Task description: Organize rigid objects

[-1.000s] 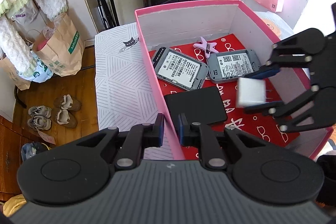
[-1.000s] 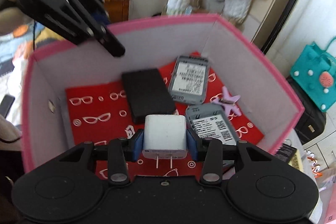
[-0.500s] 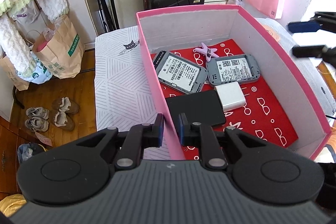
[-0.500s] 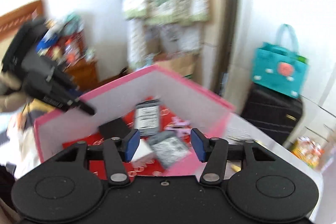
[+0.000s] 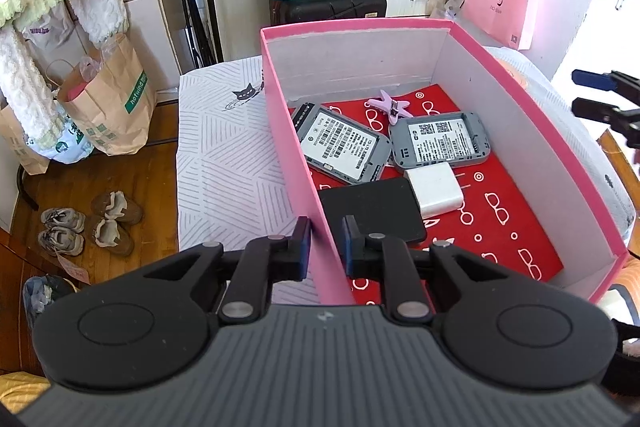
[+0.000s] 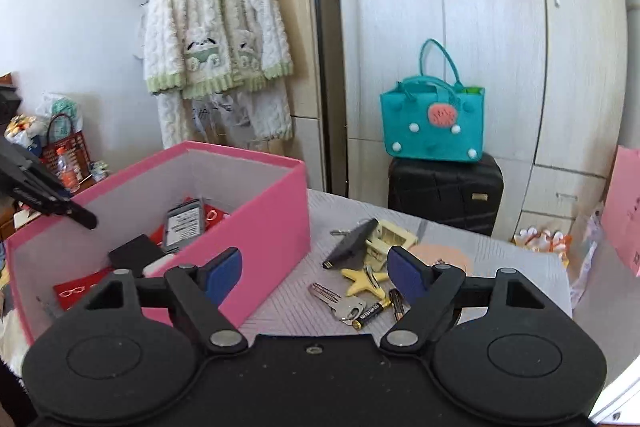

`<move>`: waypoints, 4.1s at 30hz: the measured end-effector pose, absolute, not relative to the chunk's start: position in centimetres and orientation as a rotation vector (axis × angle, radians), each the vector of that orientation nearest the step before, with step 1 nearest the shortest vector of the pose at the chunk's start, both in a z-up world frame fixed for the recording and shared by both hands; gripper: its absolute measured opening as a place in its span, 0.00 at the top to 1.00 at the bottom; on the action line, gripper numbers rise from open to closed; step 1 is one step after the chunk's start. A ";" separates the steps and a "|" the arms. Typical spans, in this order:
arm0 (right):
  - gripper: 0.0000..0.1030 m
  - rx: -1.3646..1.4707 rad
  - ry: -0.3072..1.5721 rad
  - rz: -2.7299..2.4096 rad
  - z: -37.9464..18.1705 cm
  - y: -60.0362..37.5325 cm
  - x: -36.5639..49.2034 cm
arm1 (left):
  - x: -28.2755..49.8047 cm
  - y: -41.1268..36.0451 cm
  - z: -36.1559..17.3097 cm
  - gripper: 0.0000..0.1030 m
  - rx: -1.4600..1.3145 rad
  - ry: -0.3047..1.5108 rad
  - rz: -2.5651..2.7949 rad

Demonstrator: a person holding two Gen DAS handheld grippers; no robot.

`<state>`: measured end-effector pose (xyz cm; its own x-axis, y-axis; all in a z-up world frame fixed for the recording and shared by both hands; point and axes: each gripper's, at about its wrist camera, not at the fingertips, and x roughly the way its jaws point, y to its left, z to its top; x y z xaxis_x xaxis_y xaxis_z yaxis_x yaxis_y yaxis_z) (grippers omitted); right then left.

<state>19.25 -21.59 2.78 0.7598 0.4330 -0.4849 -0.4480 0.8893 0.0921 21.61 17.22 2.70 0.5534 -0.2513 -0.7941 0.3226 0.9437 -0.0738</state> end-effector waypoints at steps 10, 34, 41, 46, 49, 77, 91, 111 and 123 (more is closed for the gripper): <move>0.33 0.082 0.668 0.482 0.0 -21.7 27.1 | 21.6 17.7 2.6 0.85 0.055 0.919 -0.356; 0.98 0.050 0.713 0.419 -2.5 -17.7 29.3 | 21.5 18.6 2.3 0.82 0.017 0.907 -0.404; 0.72 0.056 0.744 0.471 -3.5 -18.0 29.7 | 21.7 18.9 2.2 0.81 0.002 0.904 -0.411; 0.62 0.012 0.751 0.477 -4.2 -17.4 30.0 | 21.9 18.6 2.2 0.81 0.029 0.914 -0.418; 0.53 -0.026 0.742 0.451 -4.2 -17.4 30.3 | 22.6 17.8 2.0 0.81 0.071 0.940 -0.403; 0.46 -0.025 0.715 0.424 -2.8 -14.6 31.8 | 24.9 20.0 0.7 0.83 -0.017 0.955 -0.304; 0.43 -0.118 0.733 0.328 -5.1 -14.1 30.1 | 24.8 20.2 0.5 0.82 -0.010 0.936 -0.322; 0.47 -0.109 0.777 0.418 -4.5 -14.9 28.7 | 24.6 20.4 0.4 0.81 -0.020 0.927 -0.329; 0.96 -0.088 0.753 0.426 -1.2 -17.1 25.5 | 24.7 20.4 0.3 0.81 -0.018 0.925 -0.327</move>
